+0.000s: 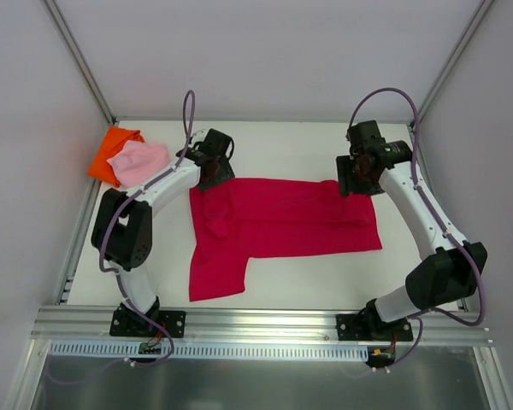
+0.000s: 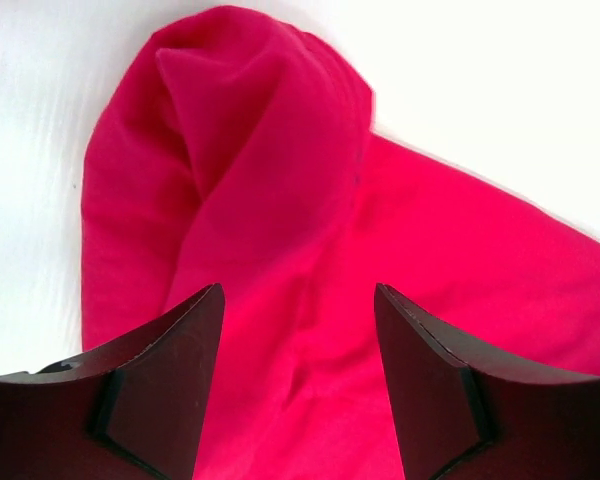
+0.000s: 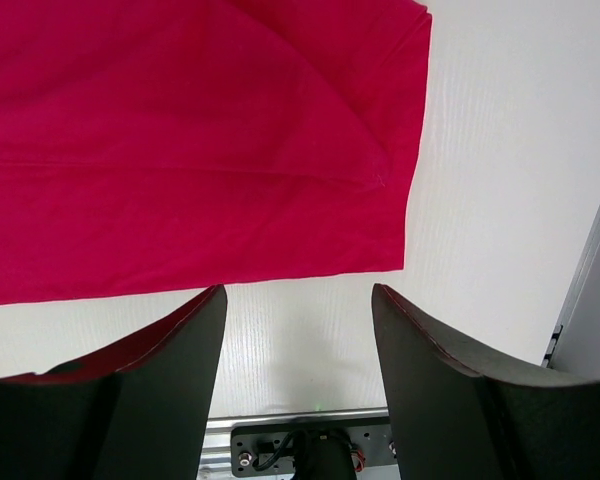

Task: Fold and stack the t-shirts
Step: Fold the flattened tshirt in 1/3 of the way

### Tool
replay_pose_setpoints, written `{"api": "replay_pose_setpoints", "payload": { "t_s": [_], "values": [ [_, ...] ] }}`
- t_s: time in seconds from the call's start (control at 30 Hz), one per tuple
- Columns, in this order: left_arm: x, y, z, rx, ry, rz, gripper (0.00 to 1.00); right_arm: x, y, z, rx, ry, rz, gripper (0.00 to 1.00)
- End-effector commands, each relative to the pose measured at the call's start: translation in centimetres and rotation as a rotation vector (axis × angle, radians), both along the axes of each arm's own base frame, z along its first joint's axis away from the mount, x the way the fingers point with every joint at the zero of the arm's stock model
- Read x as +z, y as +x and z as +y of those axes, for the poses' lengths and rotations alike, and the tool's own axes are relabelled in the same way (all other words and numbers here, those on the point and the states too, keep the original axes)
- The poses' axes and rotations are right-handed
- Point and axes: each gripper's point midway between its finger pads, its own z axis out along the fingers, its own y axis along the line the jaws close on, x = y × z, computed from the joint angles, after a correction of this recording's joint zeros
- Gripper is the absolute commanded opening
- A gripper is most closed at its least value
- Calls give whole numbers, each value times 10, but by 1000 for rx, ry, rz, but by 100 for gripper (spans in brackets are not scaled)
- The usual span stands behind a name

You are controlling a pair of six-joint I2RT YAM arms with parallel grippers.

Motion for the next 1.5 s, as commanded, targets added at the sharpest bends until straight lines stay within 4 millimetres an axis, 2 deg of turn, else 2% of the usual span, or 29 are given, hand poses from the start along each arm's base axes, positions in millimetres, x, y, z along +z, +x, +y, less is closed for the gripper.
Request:
{"api": "replay_pose_setpoints", "payload": {
  "t_s": [0.0,0.13,0.17,0.37,0.4,0.47,0.53,0.57,0.6,0.63,0.8,1.0,1.1,1.13,1.2,1.23,1.37,1.47],
  "values": [
    [-2,15,7,16,17,-9,62,21,-15,-5,17,-12,-34,64],
    [-8,28,9,13,44,-9,62,26,-23,-6,21,-5,-37,63],
    [-16,30,9,12,54,11,61,29,-25,-6,24,-3,-45,64],
    [-12,44,8,-9,59,-17,61,30,-36,-3,41,3,-46,63],
    [-6,49,6,-17,58,-31,61,30,-38,-2,51,-2,-45,63],
    [-12,54,5,-26,73,-19,61,24,-41,-1,59,-5,-35,63],
    [-9,63,4,-30,74,-24,61,23,-45,0,60,-3,-32,63],
    [-20,64,6,-29,83,7,61,20,-47,-1,61,-5,-26,63],
    [-16,69,4,-27,76,3,61,21,-50,0,67,-5,-23,63],
    [-24,70,5,-28,77,24,61,23,-51,0,69,-5,-29,63],
    [-30,78,6,-25,63,36,62,39,-57,-5,83,-14,-65,63],
    [-36,79,3,-46,64,53,63,52,-61,-11,78,-29,-91,63],
    [-44,75,7,-47,89,88,50,57,-62,-12,74,-29,-107,64],
    [-42,74,9,-44,94,86,29,57,-62,-13,73,-33,-111,64],
    [-46,70,14,-40,112,94,14,56,-64,-15,71,-40,-104,64],
    [-45,69,15,-38,117,93,3,55,-65,-16,68,-44,-104,64],
    [-46,62,26,-7,140,112,0,53,-70,-21,59,-57,-108,64],
    [-33,57,38,43,163,84,0,55,-72,-22,57,-58,-117,64]
  ]
}}
